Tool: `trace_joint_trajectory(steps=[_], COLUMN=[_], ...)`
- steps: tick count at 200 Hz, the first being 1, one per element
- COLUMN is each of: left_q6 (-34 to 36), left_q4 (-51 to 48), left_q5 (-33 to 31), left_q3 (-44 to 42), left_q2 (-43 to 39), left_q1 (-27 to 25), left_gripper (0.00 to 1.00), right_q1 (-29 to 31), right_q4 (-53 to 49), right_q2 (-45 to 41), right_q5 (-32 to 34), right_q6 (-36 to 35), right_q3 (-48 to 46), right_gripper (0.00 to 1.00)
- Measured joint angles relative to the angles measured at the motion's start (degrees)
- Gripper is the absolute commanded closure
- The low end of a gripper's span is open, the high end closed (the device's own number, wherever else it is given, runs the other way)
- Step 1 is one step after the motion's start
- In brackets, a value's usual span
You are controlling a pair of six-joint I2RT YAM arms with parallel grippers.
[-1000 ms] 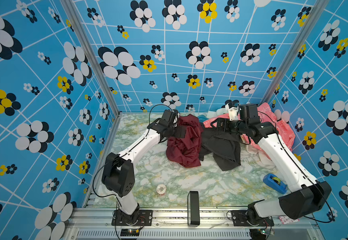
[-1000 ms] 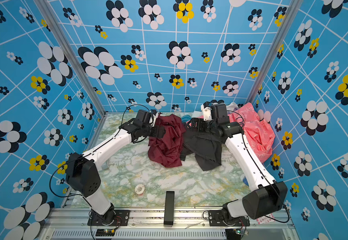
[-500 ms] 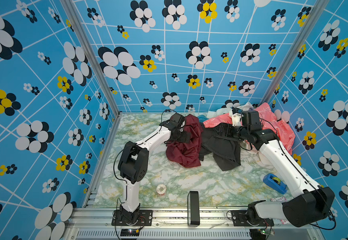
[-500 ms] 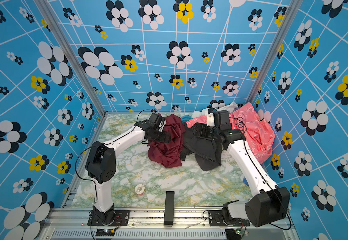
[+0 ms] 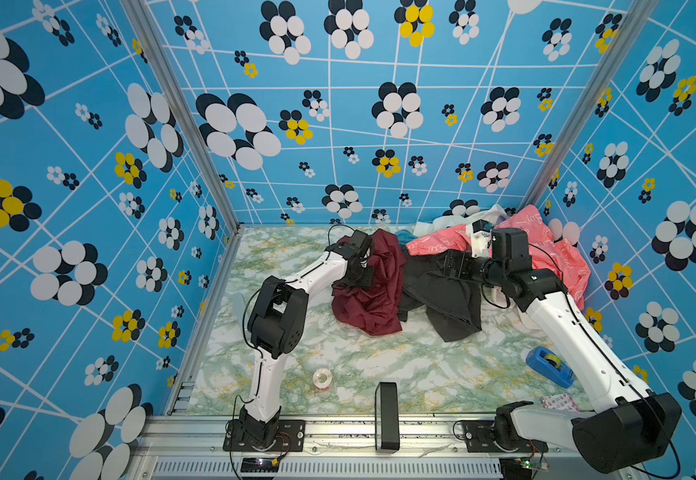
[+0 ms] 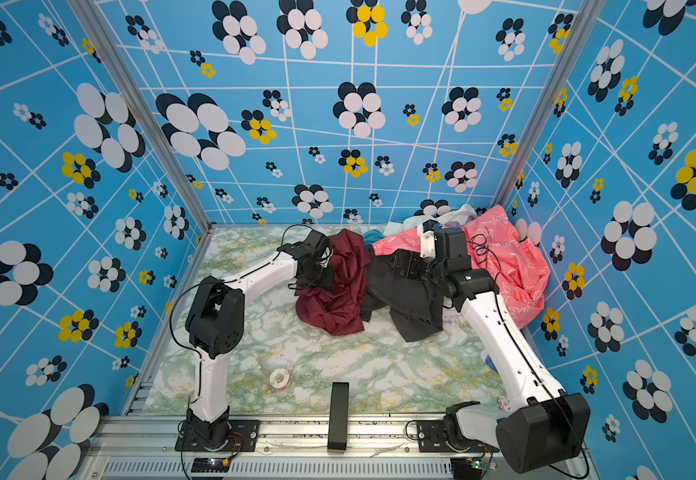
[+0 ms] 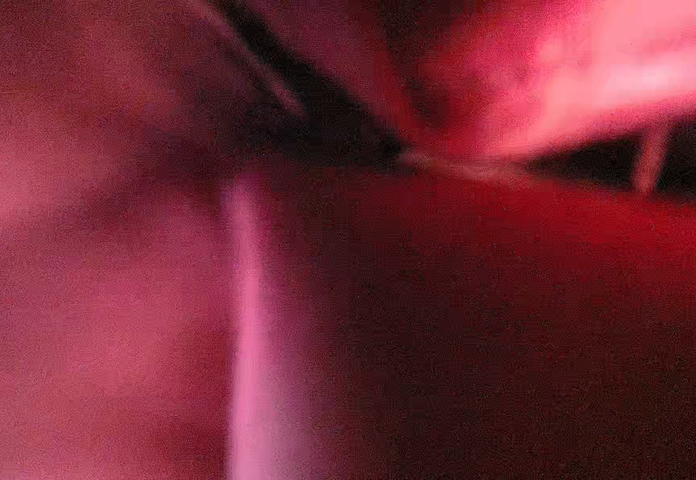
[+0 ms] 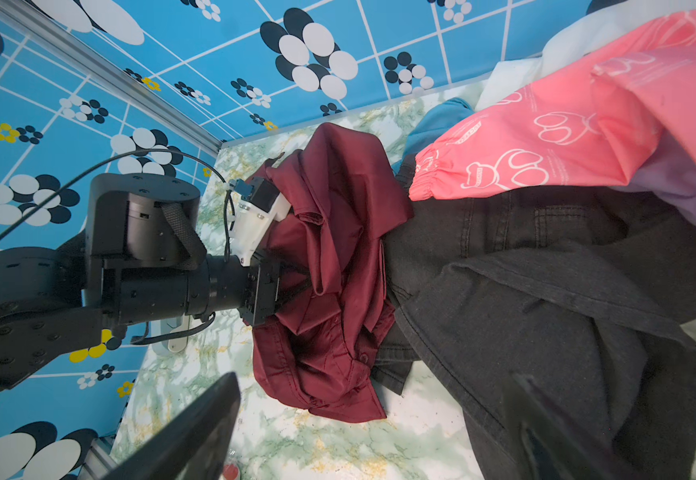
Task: Pick out a specific cloth from the pile
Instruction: 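Grasp the maroon shirt with the left gripper and release the right gripper, then carry the maroon shirt with the left gripper away from the pile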
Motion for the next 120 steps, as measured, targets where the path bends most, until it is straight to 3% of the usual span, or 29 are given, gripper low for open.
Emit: trace_joint_trajectory(steps=[51, 120], left_q6=[-1.01, -0.92], left_q4=[-0.87, 0.57], left_q5=[-2.56, -10.51], left_q3=[-0.44, -1.7], left_q2=[-2.36, -21.68], left_q1=[0.0, 0.24], left_gripper=[1.0, 1.0], right_q1=[-0.15, -0.15], right_q4=[0.59, 1.64], right_q2=[-0.81, -0.9], right_q5=[0.0, 0.0], right_q6=[0.63, 1.22], right_q3=[-1.25, -1.4], right_gripper=[0.01, 0.01])
